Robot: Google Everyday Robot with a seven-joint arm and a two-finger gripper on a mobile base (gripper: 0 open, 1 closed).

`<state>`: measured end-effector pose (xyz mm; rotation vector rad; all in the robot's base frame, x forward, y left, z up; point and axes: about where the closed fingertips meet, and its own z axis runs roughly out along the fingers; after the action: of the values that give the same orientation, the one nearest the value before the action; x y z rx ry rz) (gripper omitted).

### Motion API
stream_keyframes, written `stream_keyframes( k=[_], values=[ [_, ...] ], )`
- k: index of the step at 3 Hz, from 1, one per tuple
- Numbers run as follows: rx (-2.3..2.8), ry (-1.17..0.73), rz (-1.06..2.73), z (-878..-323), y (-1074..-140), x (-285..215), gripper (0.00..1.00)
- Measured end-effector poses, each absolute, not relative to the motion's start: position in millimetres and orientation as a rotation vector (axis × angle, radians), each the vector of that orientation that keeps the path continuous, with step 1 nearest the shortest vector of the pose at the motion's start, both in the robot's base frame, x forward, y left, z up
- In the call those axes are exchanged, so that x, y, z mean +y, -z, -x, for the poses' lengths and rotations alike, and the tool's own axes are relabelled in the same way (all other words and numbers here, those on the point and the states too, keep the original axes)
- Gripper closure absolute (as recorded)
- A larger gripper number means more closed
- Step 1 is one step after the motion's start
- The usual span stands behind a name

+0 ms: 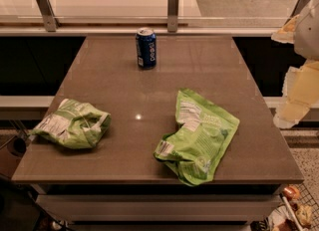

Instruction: Knock pepsi can over

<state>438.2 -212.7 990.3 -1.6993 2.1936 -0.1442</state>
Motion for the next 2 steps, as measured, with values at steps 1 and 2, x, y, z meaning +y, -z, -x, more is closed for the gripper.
stream_keyframes(
  k=[1, 2],
  values=[
    [2.193, 0.144, 1.699, -438.2, -990.4, -212.6, 0.00],
    [2.160, 0.114, 1.660, -445.3, -994.5, -210.5, 0.00]
  ],
)
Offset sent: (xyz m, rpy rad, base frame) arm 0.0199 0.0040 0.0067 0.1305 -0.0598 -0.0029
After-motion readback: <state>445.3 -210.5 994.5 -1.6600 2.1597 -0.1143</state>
